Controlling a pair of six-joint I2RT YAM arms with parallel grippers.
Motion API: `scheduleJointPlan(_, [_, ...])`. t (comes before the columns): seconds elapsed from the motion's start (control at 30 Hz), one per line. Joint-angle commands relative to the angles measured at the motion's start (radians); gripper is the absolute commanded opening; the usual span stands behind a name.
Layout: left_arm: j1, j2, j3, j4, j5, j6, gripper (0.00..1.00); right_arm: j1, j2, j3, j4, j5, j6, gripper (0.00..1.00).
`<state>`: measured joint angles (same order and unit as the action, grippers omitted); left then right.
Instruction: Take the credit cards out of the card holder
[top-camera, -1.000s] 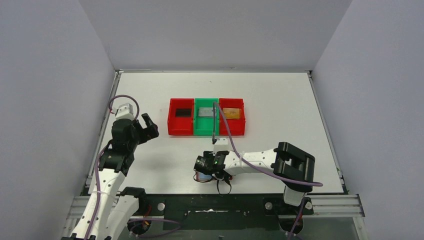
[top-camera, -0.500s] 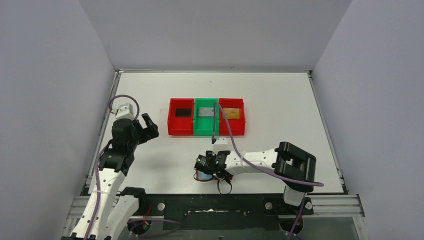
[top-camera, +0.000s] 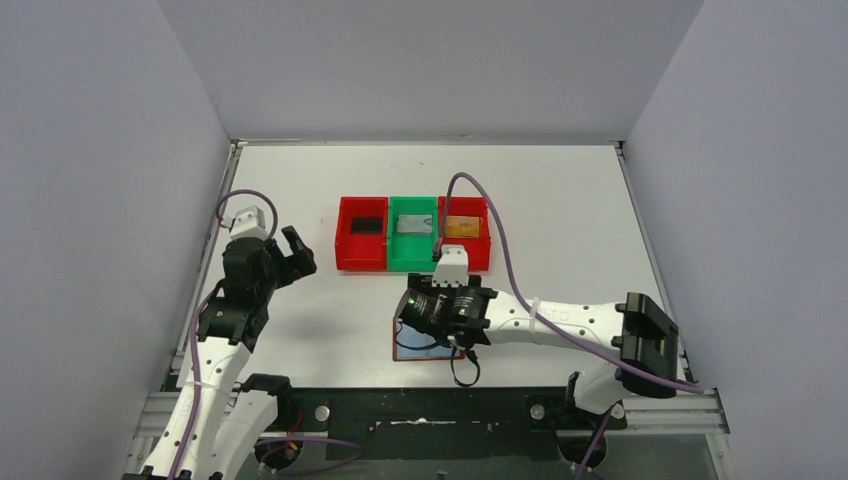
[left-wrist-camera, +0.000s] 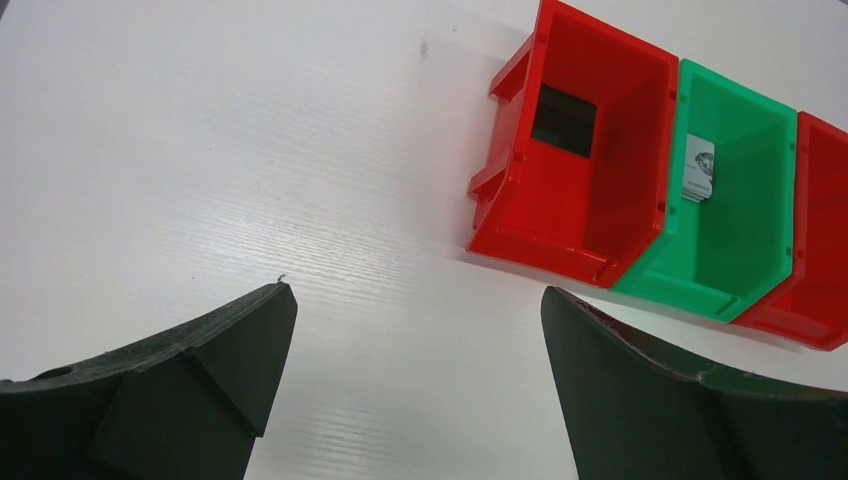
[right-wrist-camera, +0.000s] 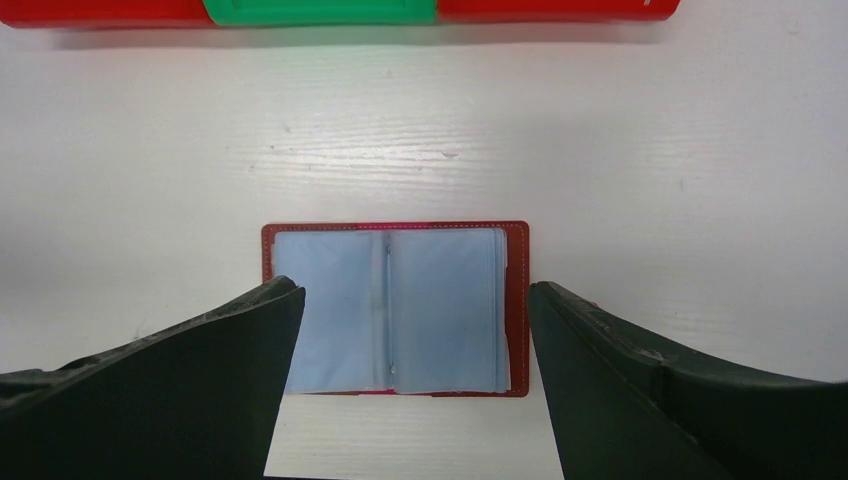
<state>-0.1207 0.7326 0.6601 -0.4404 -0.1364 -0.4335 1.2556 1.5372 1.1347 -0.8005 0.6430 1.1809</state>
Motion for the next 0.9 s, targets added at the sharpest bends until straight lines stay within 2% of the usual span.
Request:
scheduleJointPlan(0.0, [0.004, -0.015, 0.016, 0.039, -0.047, -0.005, 0.96, -0.018, -0.101, -0.034, 0.064, 0.078, -0.047, 0.85])
scheduleJointPlan(0.23, [-0.004, -0.006, 0.027, 0.015, -0.147, -0.048, 0.97, -0.117, -0.236, -0.183, 0.237, -0.069, -0.082, 0.85])
scheduleJointPlan(0.43, [-0.006, -0.001, 0.091, -0.1, -0.209, -0.143, 0.97, -0.255, -0.391, -0.229, 0.212, -0.054, -0.161, 0.87])
scheduleJointPlan(0.67, [-0.008, -0.014, 0.207, -0.249, -0.222, -0.203, 0.97, -0.521, -0.591, -0.23, 0.178, 0.018, -0.396, 0.99])
scheduleJointPlan(0.77, [-0.007, 0.004, 0.266, -0.295, -0.222, -0.203, 0.97, -0.639, -0.665, -0.215, 0.19, 0.046, -0.517, 0.98])
scheduleJointPlan(0.87, [-0.008, 0.06, 0.368, -0.338, -0.208, -0.182, 0.97, -0.796, -0.701, -0.174, 0.217, 0.003, -0.623, 0.98])
